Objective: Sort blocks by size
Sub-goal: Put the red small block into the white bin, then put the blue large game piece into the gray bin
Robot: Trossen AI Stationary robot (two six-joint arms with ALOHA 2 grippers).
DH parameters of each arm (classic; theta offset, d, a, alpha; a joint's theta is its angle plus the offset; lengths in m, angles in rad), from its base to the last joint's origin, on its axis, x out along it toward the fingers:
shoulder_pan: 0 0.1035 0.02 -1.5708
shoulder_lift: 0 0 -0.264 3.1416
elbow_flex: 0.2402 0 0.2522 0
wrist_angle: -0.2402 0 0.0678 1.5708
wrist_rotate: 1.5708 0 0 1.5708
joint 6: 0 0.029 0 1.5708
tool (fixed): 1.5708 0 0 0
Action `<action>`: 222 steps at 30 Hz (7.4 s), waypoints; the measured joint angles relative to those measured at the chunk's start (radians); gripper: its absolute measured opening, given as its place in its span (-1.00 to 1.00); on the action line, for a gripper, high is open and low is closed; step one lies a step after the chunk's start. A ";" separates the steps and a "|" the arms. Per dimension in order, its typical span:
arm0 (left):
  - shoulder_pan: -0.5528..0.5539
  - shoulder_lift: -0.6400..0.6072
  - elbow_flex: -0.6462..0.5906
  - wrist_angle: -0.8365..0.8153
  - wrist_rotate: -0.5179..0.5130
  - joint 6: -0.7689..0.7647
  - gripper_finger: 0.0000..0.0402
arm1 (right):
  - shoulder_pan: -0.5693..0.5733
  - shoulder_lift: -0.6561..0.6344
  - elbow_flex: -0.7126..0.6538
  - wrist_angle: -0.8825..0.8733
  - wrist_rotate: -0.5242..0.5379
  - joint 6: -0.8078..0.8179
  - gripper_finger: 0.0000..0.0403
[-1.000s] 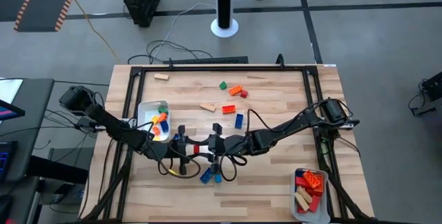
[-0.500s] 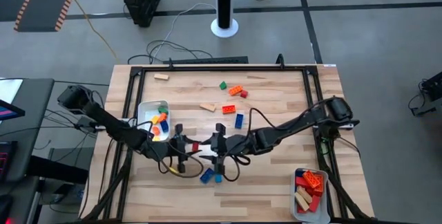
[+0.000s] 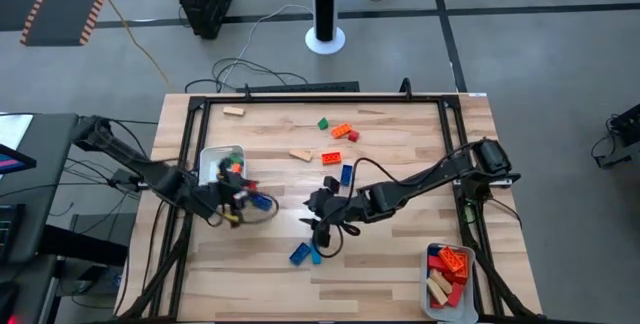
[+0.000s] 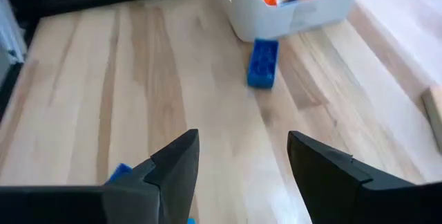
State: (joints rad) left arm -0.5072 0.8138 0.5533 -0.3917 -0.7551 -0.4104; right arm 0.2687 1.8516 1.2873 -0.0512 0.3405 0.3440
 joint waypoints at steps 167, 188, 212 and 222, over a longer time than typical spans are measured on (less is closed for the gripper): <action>0.351 0.580 0.293 0.458 1.063 0.156 -0.30 | 0.109 0.003 0.013 0.117 0.130 -1.037 -0.11; 0.347 0.539 0.293 0.277 0.876 0.317 0.45 | 0.214 -0.054 0.013 -0.277 0.155 -0.472 -0.39; 0.037 0.509 0.283 0.125 0.483 0.244 0.46 | 0.725 -0.365 0.013 -1.130 -0.425 1.597 -0.37; -0.051 0.523 0.174 0.241 0.501 0.014 0.46 | 0.789 -0.331 0.012 -1.099 -0.532 1.882 0.05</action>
State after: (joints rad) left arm -0.5587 1.3373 0.7277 -0.1509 -0.2539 -0.3964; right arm 1.0573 1.5205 1.2991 -1.1501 -0.1910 2.2263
